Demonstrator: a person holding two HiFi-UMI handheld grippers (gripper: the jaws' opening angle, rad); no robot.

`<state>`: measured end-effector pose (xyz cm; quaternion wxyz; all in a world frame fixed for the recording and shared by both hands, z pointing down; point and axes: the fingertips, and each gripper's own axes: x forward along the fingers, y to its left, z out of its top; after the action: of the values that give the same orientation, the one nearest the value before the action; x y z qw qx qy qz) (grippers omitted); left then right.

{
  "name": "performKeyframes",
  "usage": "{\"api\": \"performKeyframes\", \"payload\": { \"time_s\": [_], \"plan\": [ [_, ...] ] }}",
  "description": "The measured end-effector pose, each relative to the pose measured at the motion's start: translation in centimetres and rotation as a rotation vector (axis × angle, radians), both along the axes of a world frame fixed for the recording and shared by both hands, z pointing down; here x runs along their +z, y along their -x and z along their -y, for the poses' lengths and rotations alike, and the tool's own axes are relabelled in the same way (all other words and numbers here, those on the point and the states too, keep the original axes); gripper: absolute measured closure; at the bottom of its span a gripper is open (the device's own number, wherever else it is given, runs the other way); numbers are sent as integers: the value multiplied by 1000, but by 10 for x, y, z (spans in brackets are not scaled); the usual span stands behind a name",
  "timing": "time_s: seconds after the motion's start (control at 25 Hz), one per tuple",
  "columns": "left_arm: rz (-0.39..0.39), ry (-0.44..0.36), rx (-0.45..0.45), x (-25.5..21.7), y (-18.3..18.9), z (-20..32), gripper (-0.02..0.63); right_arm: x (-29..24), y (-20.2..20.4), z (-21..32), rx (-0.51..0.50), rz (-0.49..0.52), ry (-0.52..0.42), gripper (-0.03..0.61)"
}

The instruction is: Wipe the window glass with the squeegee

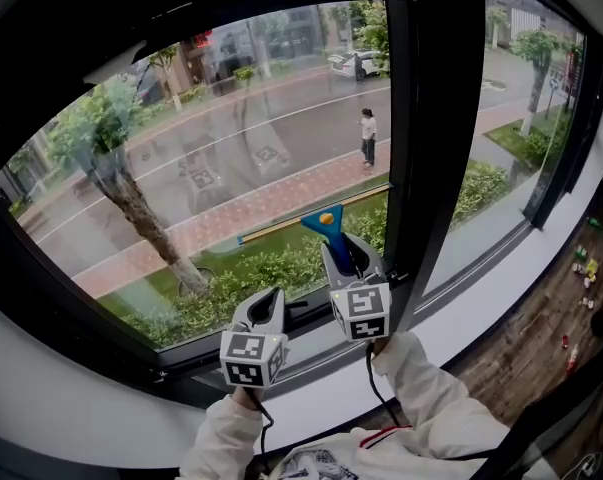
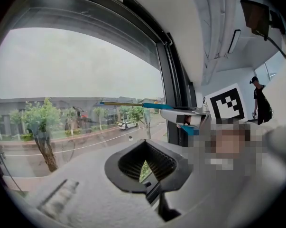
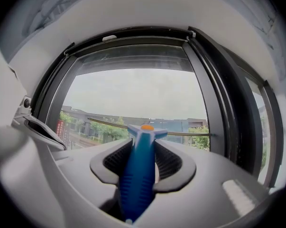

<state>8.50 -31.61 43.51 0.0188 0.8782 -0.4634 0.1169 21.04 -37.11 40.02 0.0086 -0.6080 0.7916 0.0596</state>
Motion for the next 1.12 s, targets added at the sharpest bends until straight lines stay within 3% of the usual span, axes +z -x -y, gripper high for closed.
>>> {"api": "performKeyframes", "payload": {
  "time_s": [0.52,0.76,1.12],
  "plan": [
    [17,104,3,65,-14,-10,614,84,3,-4,-20,-21,116,431],
    [84,68,6,84,-16,-14,614,108,1,-6,-25,-42,134,430],
    [88,130,-15,114,-18,-19,614,152,2,-9,-40,-60,222,430]
  ]
}}
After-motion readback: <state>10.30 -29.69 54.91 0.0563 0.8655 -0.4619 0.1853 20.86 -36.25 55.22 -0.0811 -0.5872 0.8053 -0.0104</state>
